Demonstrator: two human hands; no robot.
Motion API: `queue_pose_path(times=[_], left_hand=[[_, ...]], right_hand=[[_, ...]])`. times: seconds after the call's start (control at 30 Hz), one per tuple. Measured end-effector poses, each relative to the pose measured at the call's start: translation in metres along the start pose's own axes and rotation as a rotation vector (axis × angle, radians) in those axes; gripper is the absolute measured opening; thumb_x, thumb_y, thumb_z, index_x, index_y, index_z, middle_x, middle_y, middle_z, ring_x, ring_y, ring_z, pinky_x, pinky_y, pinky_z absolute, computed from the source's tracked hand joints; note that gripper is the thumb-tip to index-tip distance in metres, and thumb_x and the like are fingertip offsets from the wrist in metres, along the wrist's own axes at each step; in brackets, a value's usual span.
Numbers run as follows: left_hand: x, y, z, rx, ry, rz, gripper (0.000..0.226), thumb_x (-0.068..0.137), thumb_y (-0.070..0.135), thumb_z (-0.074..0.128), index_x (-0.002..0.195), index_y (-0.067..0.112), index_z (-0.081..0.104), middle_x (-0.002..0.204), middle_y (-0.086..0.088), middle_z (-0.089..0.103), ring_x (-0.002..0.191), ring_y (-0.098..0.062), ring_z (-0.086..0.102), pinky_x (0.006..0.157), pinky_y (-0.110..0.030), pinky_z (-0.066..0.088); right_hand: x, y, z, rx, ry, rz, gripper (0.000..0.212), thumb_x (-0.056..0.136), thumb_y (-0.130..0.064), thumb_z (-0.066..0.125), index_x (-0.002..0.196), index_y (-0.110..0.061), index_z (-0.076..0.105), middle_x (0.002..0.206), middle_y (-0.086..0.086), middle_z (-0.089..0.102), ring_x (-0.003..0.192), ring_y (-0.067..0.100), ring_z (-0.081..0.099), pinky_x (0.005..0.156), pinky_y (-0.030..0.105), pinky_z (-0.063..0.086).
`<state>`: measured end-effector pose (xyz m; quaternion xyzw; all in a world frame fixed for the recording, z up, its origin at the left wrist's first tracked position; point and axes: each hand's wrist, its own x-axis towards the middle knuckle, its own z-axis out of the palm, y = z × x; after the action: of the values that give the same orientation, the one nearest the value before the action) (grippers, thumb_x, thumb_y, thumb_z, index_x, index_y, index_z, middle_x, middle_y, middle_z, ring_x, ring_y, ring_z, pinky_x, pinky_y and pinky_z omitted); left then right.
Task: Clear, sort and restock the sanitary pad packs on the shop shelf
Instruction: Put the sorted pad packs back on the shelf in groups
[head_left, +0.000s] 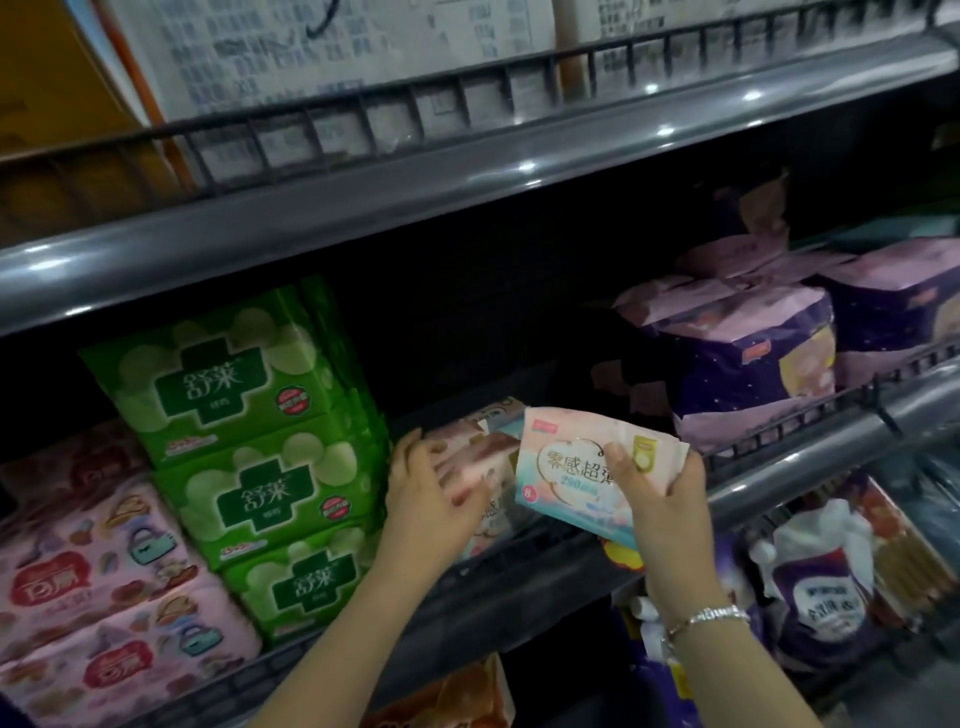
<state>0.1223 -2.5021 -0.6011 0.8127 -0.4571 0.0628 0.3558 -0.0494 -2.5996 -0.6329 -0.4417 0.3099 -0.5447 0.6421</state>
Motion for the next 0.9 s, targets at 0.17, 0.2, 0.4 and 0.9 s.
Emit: queue_pose_path(times=[0.17, 0.2, 0.4, 0.9], left_hand=[[0.062, 0.038, 0.012, -0.017, -0.009, -0.101, 0.029, 0.099, 0.028, 0.05, 0.122, 0.014, 0.058, 0.134, -0.003, 0.045, 0.118, -0.02, 0.051, 0.098, -0.03, 0.041], [0.079, 0.044, 0.017, -0.024, -0.076, -0.187, 0.026, 0.1, 0.027, 0.048, 0.119, 0.015, 0.061, 0.125, -0.003, 0.052, 0.109, -0.02, 0.056, 0.092, -0.03, 0.044], [0.164, 0.021, 0.046, 0.009, -0.491, -0.417, 0.034, 0.093, 0.031, 0.061, 0.113, 0.004, 0.065, 0.107, -0.013, 0.068, 0.096, -0.025, 0.067, 0.078, -0.03, 0.051], [0.202, -0.013, 0.077, 0.227, -0.662, -0.404, 0.095, 0.061, 0.04, 0.089, 0.138, 0.009, 0.045, 0.13, -0.008, 0.056, 0.113, -0.025, 0.056, 0.091, -0.032, 0.047]], right_hand=[[0.006, -0.002, 0.001, 0.023, 0.125, -0.057, 0.04, 0.087, -0.033, 0.065, 0.115, -0.019, 0.042, 0.1, -0.004, 0.064, 0.081, 0.006, 0.067, 0.05, 0.015, 0.051], [0.009, -0.001, 0.001, 0.02, 0.127, -0.057, 0.04, 0.088, -0.034, 0.064, 0.116, -0.02, 0.04, 0.101, -0.004, 0.064, 0.082, 0.008, 0.067, 0.051, 0.017, 0.052], [0.016, 0.01, 0.01, -0.011, 0.131, -0.053, 0.058, 0.066, -0.054, 0.061, 0.111, -0.022, 0.041, 0.102, -0.001, 0.064, 0.085, 0.015, 0.069, 0.062, 0.034, 0.056], [0.026, 0.009, 0.003, 0.06, 0.214, -0.055, 0.054, 0.064, -0.048, 0.062, 0.109, -0.024, 0.043, 0.089, -0.011, 0.067, 0.066, -0.003, 0.068, 0.045, 0.015, 0.048]])
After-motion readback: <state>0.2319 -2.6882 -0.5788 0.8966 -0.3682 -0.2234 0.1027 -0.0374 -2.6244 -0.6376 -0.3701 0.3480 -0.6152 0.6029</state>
